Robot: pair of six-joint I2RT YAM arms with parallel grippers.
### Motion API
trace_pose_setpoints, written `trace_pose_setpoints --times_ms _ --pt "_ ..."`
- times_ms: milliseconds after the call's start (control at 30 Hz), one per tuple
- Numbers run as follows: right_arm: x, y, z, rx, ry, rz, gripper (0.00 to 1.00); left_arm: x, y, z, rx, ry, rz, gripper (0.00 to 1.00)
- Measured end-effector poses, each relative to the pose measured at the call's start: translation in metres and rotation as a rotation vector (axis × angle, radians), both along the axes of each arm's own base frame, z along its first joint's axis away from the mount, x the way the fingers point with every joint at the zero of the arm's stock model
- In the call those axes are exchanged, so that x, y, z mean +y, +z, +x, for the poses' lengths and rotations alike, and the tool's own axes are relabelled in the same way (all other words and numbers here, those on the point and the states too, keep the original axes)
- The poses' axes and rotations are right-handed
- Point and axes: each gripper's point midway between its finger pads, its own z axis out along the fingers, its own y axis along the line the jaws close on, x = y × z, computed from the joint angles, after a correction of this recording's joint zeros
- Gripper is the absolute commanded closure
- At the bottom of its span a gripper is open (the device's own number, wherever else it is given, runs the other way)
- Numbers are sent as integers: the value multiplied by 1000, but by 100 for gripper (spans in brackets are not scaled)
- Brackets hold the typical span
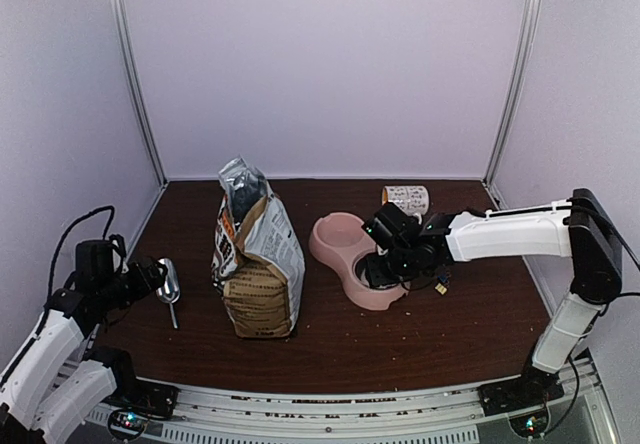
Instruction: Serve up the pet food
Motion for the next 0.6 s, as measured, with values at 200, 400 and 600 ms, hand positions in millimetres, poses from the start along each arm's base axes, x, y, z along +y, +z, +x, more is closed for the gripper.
trace_pose_setpoints --times_ms 200,400,600 --pt "-2 -12 -4 15 -17 20 52 3 -11 2 16 32 -7 29" --pt "6 -13 2 2 -25 59 52 8 -17 6 30 57 9 39" --pt "8 -24 6 13 -41 66 52 12 -21 11 39 73 21 43"
